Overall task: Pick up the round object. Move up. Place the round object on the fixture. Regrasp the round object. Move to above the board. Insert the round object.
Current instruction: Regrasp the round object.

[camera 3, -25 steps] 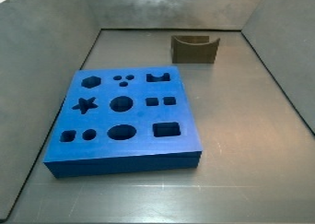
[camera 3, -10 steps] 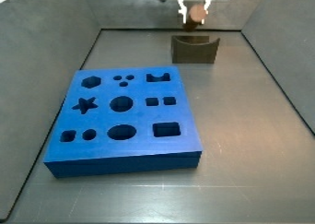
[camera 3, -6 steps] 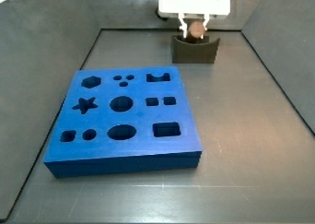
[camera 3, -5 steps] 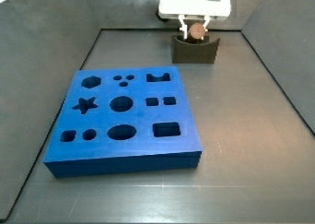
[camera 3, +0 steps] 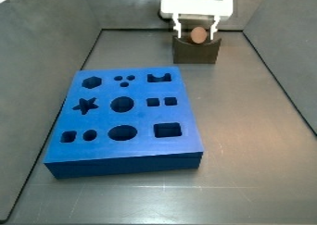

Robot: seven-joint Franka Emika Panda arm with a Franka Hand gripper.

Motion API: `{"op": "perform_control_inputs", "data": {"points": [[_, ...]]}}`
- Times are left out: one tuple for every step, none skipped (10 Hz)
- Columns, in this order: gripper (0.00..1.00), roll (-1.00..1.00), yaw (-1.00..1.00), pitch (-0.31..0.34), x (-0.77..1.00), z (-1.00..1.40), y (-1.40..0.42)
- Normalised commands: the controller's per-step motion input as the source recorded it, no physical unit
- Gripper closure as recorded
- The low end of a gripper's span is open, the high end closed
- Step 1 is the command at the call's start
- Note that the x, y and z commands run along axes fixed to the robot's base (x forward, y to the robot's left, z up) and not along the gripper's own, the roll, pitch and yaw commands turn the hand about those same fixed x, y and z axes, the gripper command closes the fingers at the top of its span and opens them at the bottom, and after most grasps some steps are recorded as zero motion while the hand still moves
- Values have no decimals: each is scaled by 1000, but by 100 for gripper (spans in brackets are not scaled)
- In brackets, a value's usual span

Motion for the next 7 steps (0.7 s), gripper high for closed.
{"op": "perform_control_inputs", "data": {"points": [[0,32,68,133,-23,1000,5],[0,74,23,149,-36,1000,-4],[0,81,8,161,-42,1000,-4],[0,95,-20,166,-43,921,0],[0,95,-38,166,-39,757,1],[0,92,-50,152,-30,586,1],[0,84,-62,134,-29,412,1]]}}
